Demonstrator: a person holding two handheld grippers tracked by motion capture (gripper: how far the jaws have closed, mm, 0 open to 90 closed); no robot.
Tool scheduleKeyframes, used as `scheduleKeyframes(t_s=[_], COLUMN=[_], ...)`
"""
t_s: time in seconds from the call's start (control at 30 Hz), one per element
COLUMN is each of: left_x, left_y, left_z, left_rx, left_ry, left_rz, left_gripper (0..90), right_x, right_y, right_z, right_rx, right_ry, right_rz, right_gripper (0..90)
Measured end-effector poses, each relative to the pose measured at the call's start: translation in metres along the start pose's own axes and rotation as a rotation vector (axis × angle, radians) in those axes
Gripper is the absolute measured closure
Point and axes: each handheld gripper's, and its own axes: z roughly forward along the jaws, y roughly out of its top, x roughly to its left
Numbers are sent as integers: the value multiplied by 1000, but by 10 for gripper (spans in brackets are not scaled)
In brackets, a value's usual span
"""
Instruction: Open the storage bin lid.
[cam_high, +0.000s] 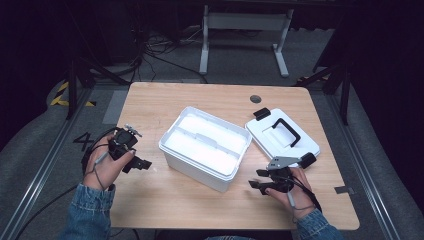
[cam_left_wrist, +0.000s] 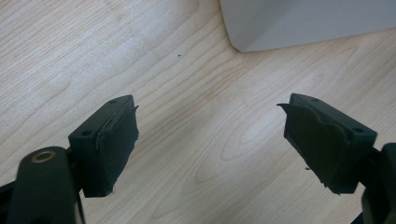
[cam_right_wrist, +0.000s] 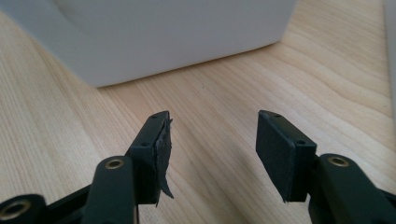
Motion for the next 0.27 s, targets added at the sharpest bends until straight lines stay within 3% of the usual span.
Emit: scheduleKeyframes(t_s=[0.27], left_x=[0], left_y=[0], left_z=[0], left_rx=[-4], left_ry=[0], left_rz=[8], left_gripper=[185], right_x=[5], right_y=[-4], right_z=[8], right_rx=[-5], right_ry=[-2], right_rz=[-27], right_gripper=[453])
